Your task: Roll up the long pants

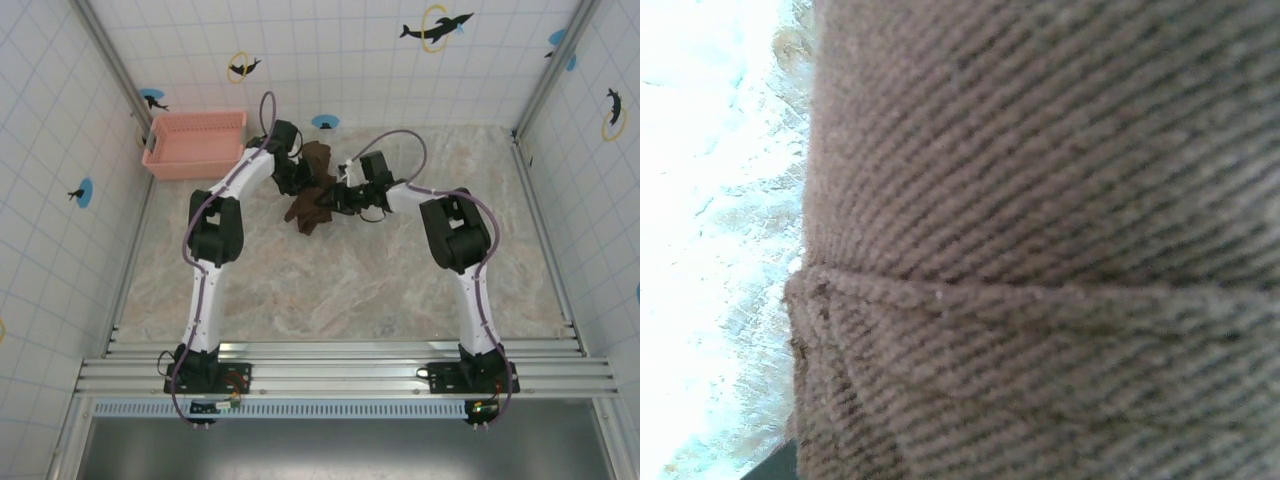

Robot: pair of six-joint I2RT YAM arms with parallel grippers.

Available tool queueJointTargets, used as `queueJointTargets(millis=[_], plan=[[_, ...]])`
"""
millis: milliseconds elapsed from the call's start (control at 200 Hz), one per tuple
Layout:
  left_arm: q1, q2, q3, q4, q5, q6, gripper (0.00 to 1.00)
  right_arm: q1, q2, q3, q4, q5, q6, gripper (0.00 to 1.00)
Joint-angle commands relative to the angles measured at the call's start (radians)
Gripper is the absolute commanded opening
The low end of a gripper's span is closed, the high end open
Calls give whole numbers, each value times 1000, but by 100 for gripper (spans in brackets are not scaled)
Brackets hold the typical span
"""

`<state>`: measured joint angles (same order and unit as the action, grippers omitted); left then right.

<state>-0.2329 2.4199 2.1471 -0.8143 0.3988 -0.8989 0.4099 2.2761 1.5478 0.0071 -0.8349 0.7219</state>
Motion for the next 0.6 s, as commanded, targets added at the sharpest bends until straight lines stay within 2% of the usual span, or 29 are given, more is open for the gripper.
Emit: queueJointTargets(millis=[0, 30, 40, 45, 65, 180, 360, 505, 595], plan=[[82, -92, 69, -3, -125, -41, 0, -75, -66, -94, -289, 89, -135, 56], [98, -104, 84, -3, -142, -50, 0, -86, -84, -104, -310, 97, -156, 61], [103, -108, 88, -4, -149, -53, 0, -90, -89, -107, -317, 98, -160, 75], [106, -109, 89, -3, -152, -56, 0, -92, -92, -110, -319, 99, -165, 79], [117, -119, 93, 5, -162, -63, 0, -100, -102, -120, -324, 103, -174, 83], [186, -159, 108, 47, -194, -105, 0, -139, -148, -184, -307, 114, -179, 84], [264, -171, 135, 101, -199, -174, 0, -146, -169, -233, -294, 99, -188, 84], [291, -179, 138, 178, -199, -247, 0, -144, -182, -265, -285, 96, -190, 83], [304, -176, 134, 245, -160, -323, 0, -143, -185, -274, -291, 90, -195, 83]])
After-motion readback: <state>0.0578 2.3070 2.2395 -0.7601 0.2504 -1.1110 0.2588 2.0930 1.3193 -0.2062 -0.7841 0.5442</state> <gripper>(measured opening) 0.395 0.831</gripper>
